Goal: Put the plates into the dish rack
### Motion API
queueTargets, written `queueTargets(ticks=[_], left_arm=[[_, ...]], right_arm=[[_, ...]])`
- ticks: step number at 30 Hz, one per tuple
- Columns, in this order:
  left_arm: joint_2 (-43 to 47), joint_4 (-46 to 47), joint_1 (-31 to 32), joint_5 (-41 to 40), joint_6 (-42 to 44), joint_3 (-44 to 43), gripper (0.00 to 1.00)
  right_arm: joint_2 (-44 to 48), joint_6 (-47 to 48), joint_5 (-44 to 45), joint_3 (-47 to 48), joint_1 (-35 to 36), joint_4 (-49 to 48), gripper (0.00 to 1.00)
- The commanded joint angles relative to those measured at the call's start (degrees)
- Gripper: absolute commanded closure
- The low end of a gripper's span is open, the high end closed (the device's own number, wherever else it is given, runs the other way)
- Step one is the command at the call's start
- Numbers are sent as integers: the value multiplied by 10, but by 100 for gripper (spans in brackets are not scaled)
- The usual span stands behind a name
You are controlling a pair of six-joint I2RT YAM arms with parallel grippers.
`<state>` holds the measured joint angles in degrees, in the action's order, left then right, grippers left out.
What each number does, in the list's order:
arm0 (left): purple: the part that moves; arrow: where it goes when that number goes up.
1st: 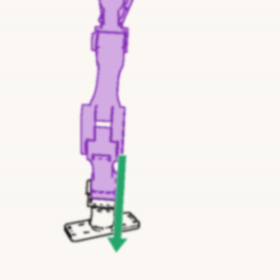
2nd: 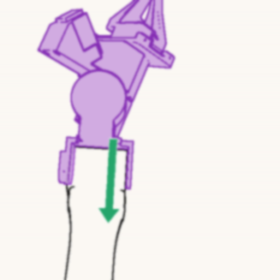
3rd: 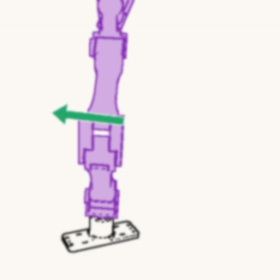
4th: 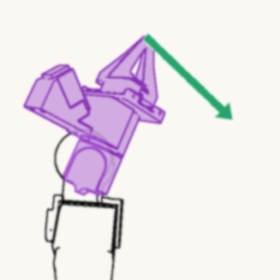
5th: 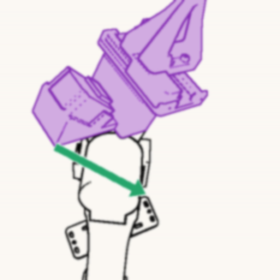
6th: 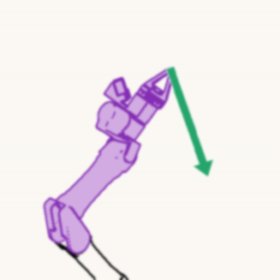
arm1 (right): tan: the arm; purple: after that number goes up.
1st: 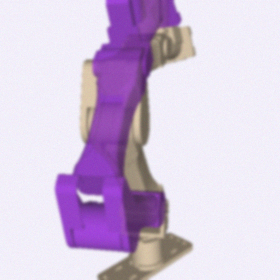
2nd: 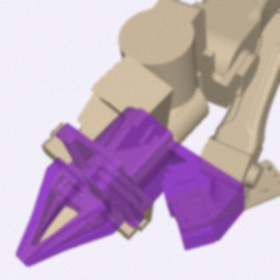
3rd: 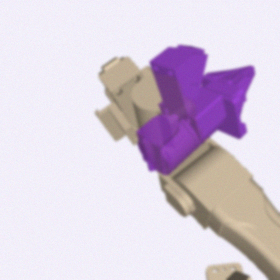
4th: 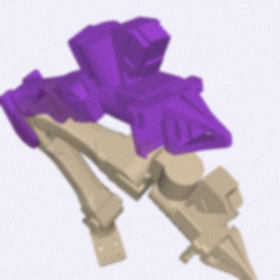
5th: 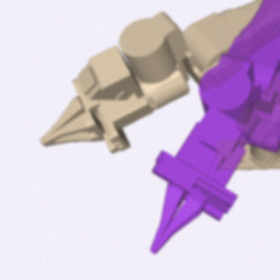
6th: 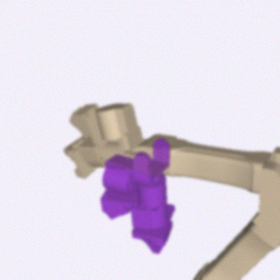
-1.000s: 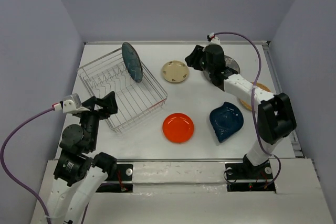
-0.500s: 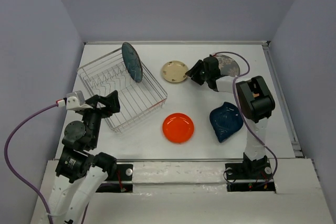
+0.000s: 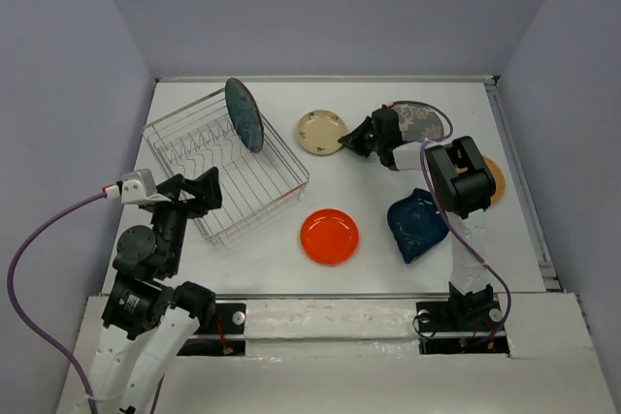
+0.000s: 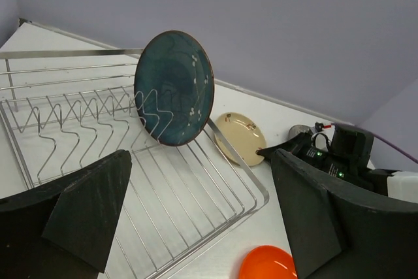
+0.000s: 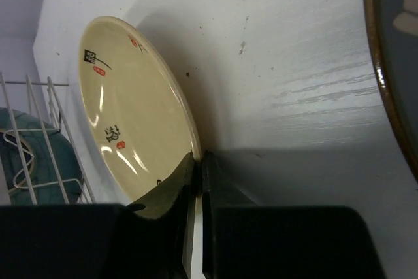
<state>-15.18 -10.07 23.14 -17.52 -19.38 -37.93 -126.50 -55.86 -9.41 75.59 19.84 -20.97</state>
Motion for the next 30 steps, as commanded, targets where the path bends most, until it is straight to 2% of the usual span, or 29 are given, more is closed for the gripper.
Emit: queueTargets(ticks=[1,4,5,9,11,14,18,25,26,29,30], left_arm=[[9,30,0,4,8,4,1],[13,29,1,4,9,5,1],[14,29,1,4,8,5,1],[20,28,0,1,7,4,1],[23,27,0,-8,5,3,1],[30,23,-5,-35,0,-1,1],[49,9,-19,-89,-12,-7,1],[76,-7,-22,-158,-28,-16,1],[81,-11,-20,-168,-31,-17,1],[88,-17,-7,-186,-34,-18,1],[92,-19,-3,-190,-34,-18,1]], right_arm=[[44,8,53,-14,2,8,93],[93,41,112,-25,2,37,93],[136,50,129,-39,2,43,93],[263,134,278,-57,20,86,93],[306,208,345,-48,66,109,93],[342,330,491,24,149,138,93],[321,410,598,92,236,146,93],[153,551,719,332,350,136,93],[104,606,736,391,367,120,93],[32,692,757,473,387,73,93],[-13,773,771,515,398,9,93]])
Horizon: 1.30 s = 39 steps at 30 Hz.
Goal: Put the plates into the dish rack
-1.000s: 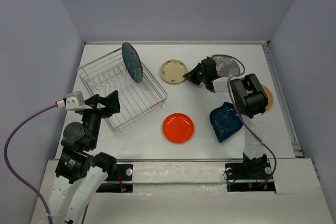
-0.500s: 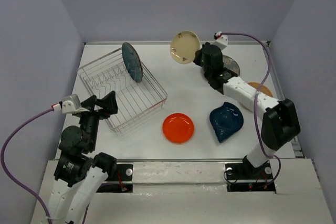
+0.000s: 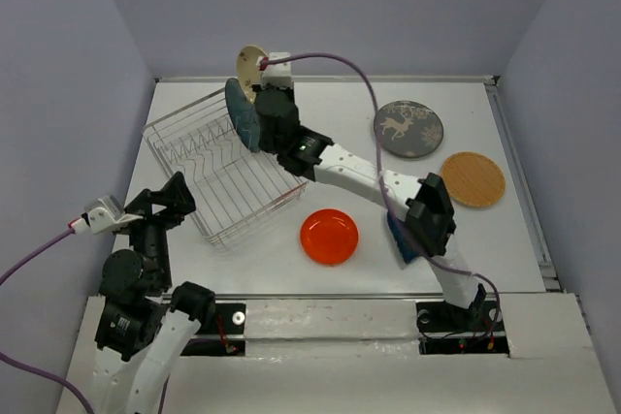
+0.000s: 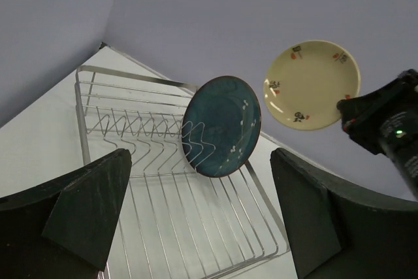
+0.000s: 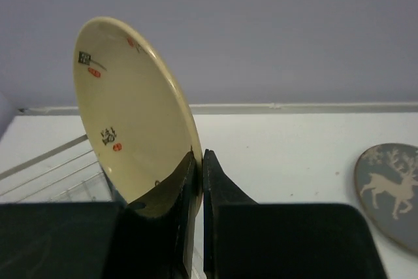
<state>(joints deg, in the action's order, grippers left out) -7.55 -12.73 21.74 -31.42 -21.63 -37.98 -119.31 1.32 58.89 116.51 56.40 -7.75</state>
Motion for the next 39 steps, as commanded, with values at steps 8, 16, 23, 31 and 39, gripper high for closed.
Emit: queueTargets(ticks=[8,16,23,31,39], left_arm=[[34,8,40,-59,-9,-17,1],[39,10,54,-56,-10,-17,1],[43,3,53,-67,-17,-21,1],[41,2,53,-73,-19,-23,1],[42,3,53,-69,-17,-23,1]], right_arm=[[-249,468,105,274,66,-320,93],[-226,374,69,232,66,-248,93],[-277,298,50,256,66,-185,93],[-295,187,19,262,55,-114,93],[-319,147,20,253,49,-89,93]])
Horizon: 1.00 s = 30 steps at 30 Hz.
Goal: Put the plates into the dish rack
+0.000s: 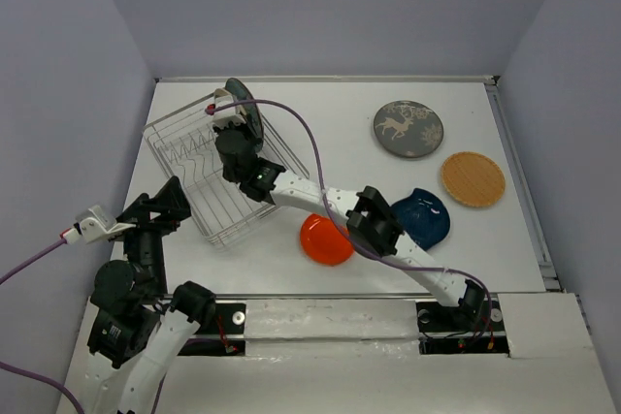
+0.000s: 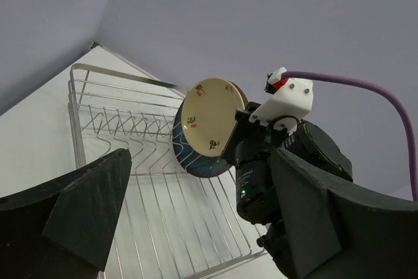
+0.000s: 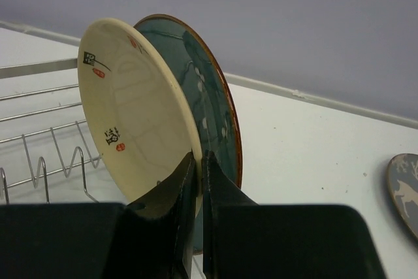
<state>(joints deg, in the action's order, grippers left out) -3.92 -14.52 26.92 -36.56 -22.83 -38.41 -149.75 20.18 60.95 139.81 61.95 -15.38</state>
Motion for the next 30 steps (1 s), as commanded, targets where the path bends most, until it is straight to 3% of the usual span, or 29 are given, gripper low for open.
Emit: queueTargets(ticks=[1,8,12,17,21,26,30], left_arm=[[7,20,2,-15,-5,-18,1],[4,23,2,-10,-4,-18,1],[1,24,2,-7,-4,-17,1],[-2,26,2,-4,-3,-17,1],[-5,27,3,-3,-2,-17,1],[1,26,3,-2,-2,-17,1],[2,27,3,-3,-1,-17,1]], right_arm=[[-18,-42,2,22,-6,-12,93],[-31,-13,51,37,-11,-38,93],[-27,122,94,14,-11,-218,93],[-19,158,100,10,-11,-272,93],[-5,125,88,-2,-11,-246,93],[0,19,80,-35,-11,-158,93],[-18,-22,68,-13,-11,-108,93]])
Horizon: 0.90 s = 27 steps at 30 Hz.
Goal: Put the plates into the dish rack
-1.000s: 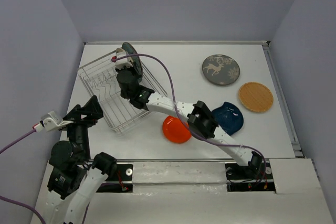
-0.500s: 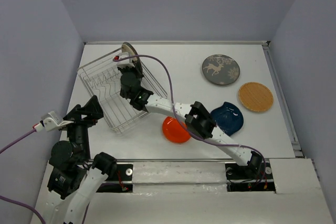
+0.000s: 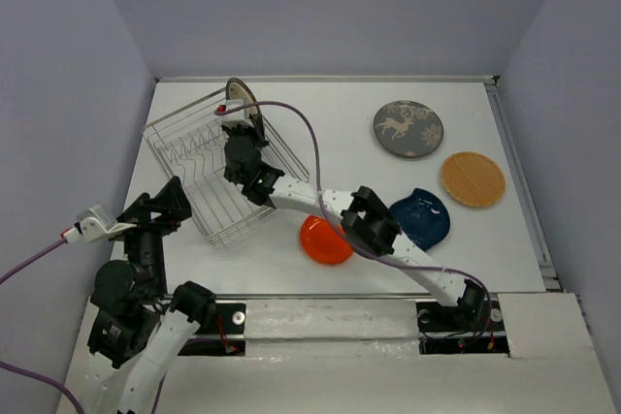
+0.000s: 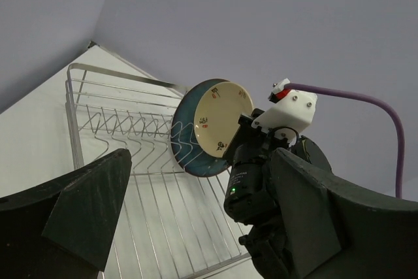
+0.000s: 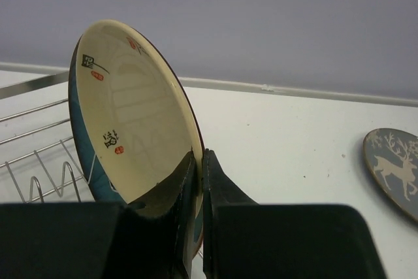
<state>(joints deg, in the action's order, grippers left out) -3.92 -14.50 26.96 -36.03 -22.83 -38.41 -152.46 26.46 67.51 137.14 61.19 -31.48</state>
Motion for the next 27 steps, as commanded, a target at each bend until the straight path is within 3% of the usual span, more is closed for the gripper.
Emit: queueTargets(ticks=[1,9,27], left_arm=[[2,27,3,-7,-1,-17,1],[3,26,4,-4,-1,-17,1],[-3,27,3,-3,-1,-16,1]], right_arm=[[9,-90,1,14,-4,56,93],[-9,-173,-21,24,-4,124,93],[-35,-149,-40,42,7,125,93]])
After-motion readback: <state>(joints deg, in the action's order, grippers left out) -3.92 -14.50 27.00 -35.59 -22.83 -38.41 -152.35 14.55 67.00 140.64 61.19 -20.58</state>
